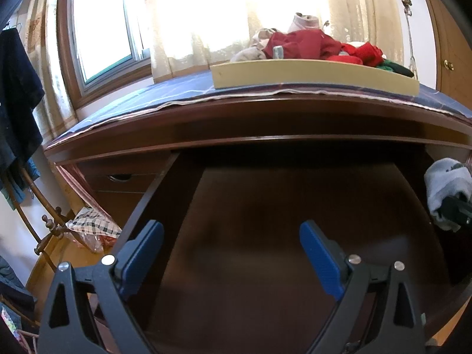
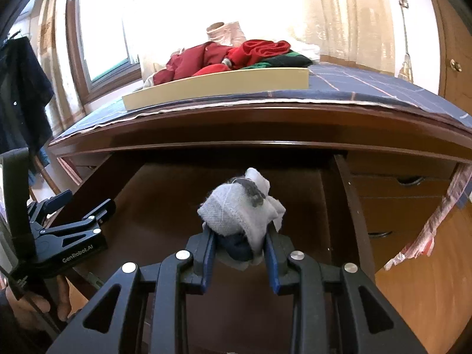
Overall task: Take underwear out of drawer
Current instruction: 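Lift the white-grey sock out of the drawer and carry it toward the tray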
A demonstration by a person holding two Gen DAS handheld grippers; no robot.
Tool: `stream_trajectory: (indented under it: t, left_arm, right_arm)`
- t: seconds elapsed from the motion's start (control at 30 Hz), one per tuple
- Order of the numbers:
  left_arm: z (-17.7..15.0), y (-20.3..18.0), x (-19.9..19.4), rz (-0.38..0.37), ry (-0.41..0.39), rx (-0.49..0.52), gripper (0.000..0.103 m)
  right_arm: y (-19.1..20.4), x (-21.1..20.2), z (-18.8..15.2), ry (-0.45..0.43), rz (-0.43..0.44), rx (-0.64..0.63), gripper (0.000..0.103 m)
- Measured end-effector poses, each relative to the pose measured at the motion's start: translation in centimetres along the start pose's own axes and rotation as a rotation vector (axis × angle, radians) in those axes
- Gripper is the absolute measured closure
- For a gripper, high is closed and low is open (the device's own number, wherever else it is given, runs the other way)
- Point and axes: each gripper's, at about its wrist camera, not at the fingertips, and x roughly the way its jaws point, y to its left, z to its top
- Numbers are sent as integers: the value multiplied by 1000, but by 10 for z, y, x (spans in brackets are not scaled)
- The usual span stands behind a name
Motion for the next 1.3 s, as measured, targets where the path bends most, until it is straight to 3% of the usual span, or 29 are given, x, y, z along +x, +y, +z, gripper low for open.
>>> stream_trajectory:
  t: [0.33, 0.6, 0.9, 1.07, 1.3]
  left_arm:
    - [-1, 0, 0, 4, -3, 5, 7]
    - [-1, -1, -1, 3, -11, 7, 7]
    - [-4, -6, -6, 21, -37, 47, 7]
    - [-4, -6, -7, 22, -44, 57, 7]
    - [-5, -9, -8, 37, -53, 76, 7]
  right_arm:
    - [5, -27, 11, -56, -10, -19, 71]
    - [-4, -56, 19, -87, -65, -24, 71]
    - [-10, -65, 36, -125, -89, -21, 71]
    - [-17, -72, 56, -168, -117, -20, 71]
    - [-3, -73, 109, -248, -68, -57, 71]
